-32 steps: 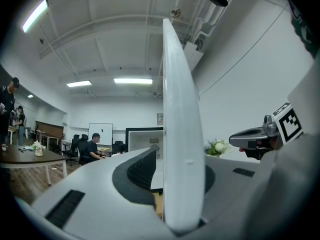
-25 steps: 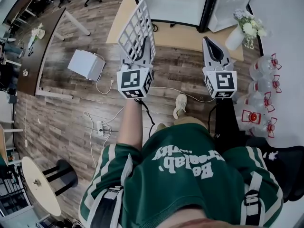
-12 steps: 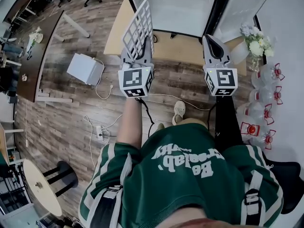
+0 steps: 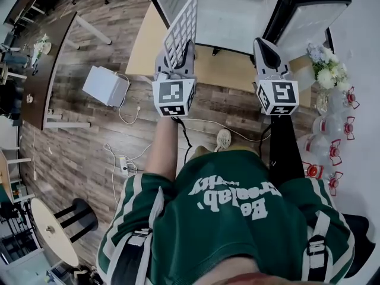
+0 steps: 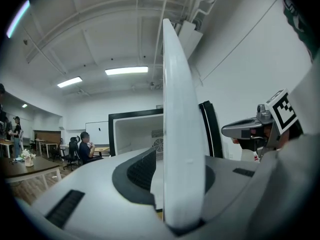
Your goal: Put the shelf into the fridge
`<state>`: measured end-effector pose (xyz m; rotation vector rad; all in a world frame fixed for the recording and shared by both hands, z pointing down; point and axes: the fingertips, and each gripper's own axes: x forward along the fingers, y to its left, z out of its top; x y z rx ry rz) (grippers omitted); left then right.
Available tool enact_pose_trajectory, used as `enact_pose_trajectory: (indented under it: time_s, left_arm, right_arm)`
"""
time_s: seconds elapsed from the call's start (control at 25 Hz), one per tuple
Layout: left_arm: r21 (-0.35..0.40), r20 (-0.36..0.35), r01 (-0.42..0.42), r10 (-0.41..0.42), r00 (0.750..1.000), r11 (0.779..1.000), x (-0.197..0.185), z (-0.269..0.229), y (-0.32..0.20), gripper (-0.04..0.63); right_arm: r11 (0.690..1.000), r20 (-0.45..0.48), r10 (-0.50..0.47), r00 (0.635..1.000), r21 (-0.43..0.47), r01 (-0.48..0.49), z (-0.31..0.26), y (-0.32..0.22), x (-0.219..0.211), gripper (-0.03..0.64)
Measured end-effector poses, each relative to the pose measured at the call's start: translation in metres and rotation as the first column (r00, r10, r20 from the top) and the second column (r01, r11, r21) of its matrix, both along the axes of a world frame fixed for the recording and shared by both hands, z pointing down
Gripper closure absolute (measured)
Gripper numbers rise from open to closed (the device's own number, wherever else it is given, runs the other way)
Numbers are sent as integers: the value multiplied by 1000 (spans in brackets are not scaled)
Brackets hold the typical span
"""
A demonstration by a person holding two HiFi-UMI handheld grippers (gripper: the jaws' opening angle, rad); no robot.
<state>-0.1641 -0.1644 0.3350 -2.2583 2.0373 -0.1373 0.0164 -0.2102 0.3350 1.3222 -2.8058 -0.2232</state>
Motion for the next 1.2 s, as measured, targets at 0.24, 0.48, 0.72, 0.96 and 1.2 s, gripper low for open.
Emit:
enact_pose_trajectory:
  time_s: [0.24,0.48,0.72,0.96,1.2]
  left_arm:
    - [3,32,-8,8,999,1000,1,1,-26,518]
    - [5,68,-26,26,997,1000,1,1,-40,519]
    - [0,102,-54,54,993,999,-3,1,-53,518]
    - [5,244,-43,41,969,999,-14,-5,-66,518]
    - [32,470,-24,6,883,999,-13,-13,-75,518]
  right_arm:
    - [1000,15,-12,1000,-6,12,1,-21,-6,615]
    - [1000,28,12,1000,-12,-12,2,-30,-5,615]
    - [998,24,58,998,-21,-58,3,-34,-3,615]
    - [994,18,108,994,-27,-108,4,-34,-3,615]
    - [993,4,120,993,-14,-120,2,-31,-12,614]
